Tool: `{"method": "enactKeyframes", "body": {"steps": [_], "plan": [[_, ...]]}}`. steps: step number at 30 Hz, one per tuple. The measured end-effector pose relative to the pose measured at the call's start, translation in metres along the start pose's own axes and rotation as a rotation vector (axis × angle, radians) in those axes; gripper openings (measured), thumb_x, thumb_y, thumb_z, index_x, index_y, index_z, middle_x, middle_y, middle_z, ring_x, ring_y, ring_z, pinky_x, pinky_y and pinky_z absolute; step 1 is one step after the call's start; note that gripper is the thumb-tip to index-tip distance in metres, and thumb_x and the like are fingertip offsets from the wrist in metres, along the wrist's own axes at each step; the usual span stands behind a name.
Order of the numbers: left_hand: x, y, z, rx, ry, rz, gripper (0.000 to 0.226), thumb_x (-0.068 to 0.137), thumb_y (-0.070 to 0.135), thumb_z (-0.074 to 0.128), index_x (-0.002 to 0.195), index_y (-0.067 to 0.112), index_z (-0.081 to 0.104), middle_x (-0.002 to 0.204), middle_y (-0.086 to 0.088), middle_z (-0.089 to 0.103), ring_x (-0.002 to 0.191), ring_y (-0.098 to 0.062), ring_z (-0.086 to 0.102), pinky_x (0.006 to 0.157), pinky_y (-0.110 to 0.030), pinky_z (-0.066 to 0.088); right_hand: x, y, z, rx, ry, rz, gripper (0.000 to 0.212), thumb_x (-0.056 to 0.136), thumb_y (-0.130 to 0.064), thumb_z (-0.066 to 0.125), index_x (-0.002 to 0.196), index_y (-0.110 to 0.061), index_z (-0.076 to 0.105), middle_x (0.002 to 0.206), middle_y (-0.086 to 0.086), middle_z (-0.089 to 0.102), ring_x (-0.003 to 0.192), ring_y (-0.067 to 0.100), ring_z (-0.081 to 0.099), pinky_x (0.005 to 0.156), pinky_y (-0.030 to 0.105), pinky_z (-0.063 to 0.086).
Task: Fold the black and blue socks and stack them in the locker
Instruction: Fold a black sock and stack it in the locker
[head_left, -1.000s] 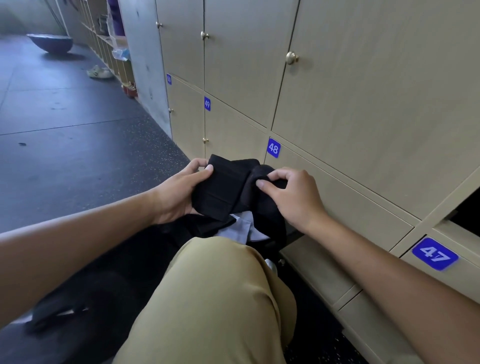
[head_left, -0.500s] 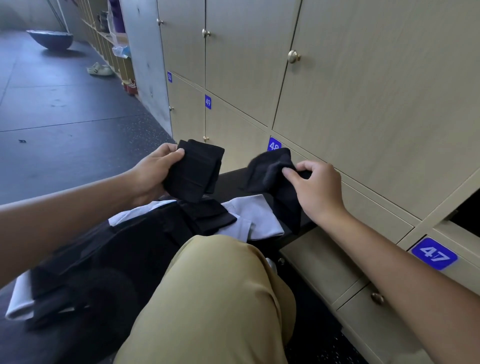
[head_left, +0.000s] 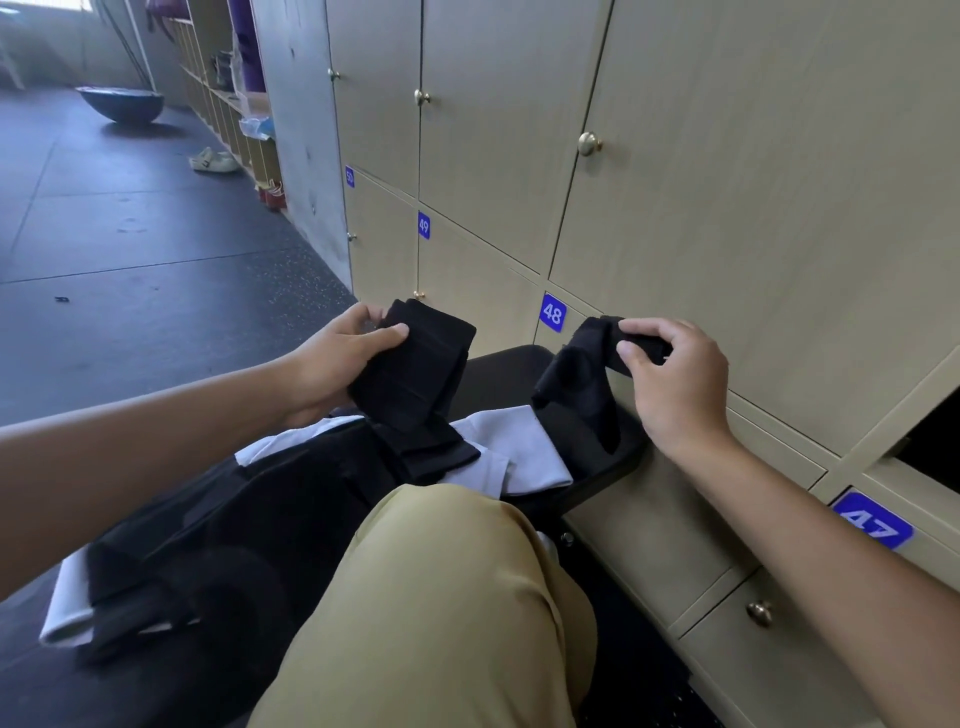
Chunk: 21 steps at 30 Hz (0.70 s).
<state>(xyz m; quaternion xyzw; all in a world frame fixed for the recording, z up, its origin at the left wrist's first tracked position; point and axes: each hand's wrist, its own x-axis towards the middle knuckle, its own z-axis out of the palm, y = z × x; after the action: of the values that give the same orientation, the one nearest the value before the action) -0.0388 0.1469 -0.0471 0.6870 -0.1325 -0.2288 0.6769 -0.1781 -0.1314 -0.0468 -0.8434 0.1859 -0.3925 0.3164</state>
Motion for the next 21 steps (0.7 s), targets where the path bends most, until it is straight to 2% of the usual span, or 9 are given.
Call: {"method": "enactKeyframes", "body": {"steps": [3, 6, 8, 10, 13, 15, 17, 19, 21], "plan": [[0.001, 0.005, 0.013, -0.008, -0.029, 0.013, 0.012, 0.101, 0.026, 0.062, 0.109, 0.022, 0.054, 0.105, -0.011, 0.072, 0.082, -0.022, 0.074, 0.060, -0.039, 0.062, 0.002, -0.002, -0.015, 0.050, 0.084, -0.021, 0.020, 0.089, -0.007, 0.067, 0.104, -0.016, 0.075, 0.103, -0.008, 0.066, 0.096, 0.006, 0.059, 0.087, 0.009, 0.041], [0.003, 0.008, 0.030, 0.008, -0.056, 0.026, 0.019, 0.100, 0.027, 0.064, 0.114, 0.022, 0.053, 0.108, -0.016, 0.074, 0.090, -0.029, 0.074, 0.077, -0.053, 0.062, 0.004, -0.004, -0.027, 0.086, 0.130, -0.046, 0.021, 0.089, -0.006, 0.067, 0.105, -0.016, 0.076, 0.105, -0.006, 0.068, 0.097, 0.004, 0.060, 0.089, 0.011, 0.044], [0.002, 0.011, 0.046, 0.052, -0.071, 0.069, 0.024, 0.099, 0.024, 0.066, 0.117, 0.021, 0.049, 0.108, -0.019, 0.073, 0.090, -0.031, 0.073, 0.081, -0.057, 0.060, 0.005, -0.004, -0.031, 0.106, 0.133, -0.053, 0.021, 0.089, -0.006, 0.068, 0.104, -0.017, 0.077, 0.105, -0.006, 0.070, 0.097, 0.004, 0.062, 0.087, 0.007, 0.043], [0.002, 0.016, 0.062, 0.111, -0.111, 0.104, 0.036, 0.098, 0.020, 0.068, 0.124, 0.023, 0.044, 0.108, -0.015, 0.073, 0.087, -0.031, 0.073, 0.074, -0.052, 0.061, 0.005, -0.004, -0.033, 0.113, 0.124, -0.054, 0.021, 0.088, -0.005, 0.068, 0.103, -0.017, 0.077, 0.105, -0.006, 0.071, 0.098, 0.004, 0.063, 0.085, 0.005, 0.042], [0.001, 0.029, 0.080, 0.359, -0.334, 0.154, 0.042, 0.095, 0.015, 0.072, 0.129, 0.022, 0.048, 0.108, -0.011, 0.075, 0.089, -0.032, 0.075, 0.072, -0.046, 0.063, 0.005, -0.007, -0.035, 0.118, 0.110, -0.076, 0.021, 0.088, -0.003, 0.068, 0.102, -0.016, 0.077, 0.106, -0.005, 0.071, 0.098, 0.002, 0.062, 0.085, 0.005, 0.041], [0.002, 0.036, 0.088, 0.603, -0.481, 0.295, 0.024, 0.095, 0.013, 0.070, 0.118, 0.012, 0.061, 0.104, -0.009, 0.076, 0.091, -0.022, 0.074, 0.080, -0.039, 0.062, 0.005, -0.008, -0.037, 0.106, 0.107, -0.107, 0.021, 0.088, -0.003, 0.068, 0.102, -0.017, 0.077, 0.104, -0.007, 0.070, 0.097, 0.000, 0.062, 0.086, 0.007, 0.042], [0.004, 0.039, 0.096, 0.682, -0.554, 0.413, 0.015, 0.097, 0.011, 0.068, 0.111, 0.007, 0.067, 0.106, -0.007, 0.073, 0.097, -0.009, 0.069, 0.088, -0.028, 0.057, 0.005, -0.009, -0.037, 0.104, 0.095, -0.120, 0.021, 0.088, -0.003, 0.068, 0.101, -0.017, 0.077, 0.103, -0.009, 0.070, 0.096, 0.000, 0.062, 0.086, 0.007, 0.043], [0.007, 0.039, 0.103, 0.731, -0.578, 0.472, 0.015, 0.097, 0.014, 0.068, 0.113, 0.012, 0.067, 0.118, 0.001, 0.066, 0.111, 0.000, 0.060, 0.094, -0.020, 0.051, 0.005, -0.009, -0.037, 0.112, 0.084, -0.138, 0.021, 0.088, -0.002, 0.068, 0.102, -0.016, 0.077, 0.103, -0.009, 0.070, 0.097, 0.001, 0.063, 0.086, 0.009, 0.045], [0.014, 0.037, 0.109, 0.791, -0.565, 0.512, 0.018, 0.097, 0.021, 0.069, 0.115, 0.020, 0.066, 0.133, 0.006, 0.051, 0.133, 0.004, 0.041, 0.106, -0.020, 0.043, 0.005, -0.011, -0.037, 0.127, 0.077, -0.154, 0.021, 0.088, -0.002, 0.069, 0.102, -0.015, 0.078, 0.103, -0.009, 0.070, 0.098, 0.000, 0.063, 0.085, 0.009, 0.044]]}}
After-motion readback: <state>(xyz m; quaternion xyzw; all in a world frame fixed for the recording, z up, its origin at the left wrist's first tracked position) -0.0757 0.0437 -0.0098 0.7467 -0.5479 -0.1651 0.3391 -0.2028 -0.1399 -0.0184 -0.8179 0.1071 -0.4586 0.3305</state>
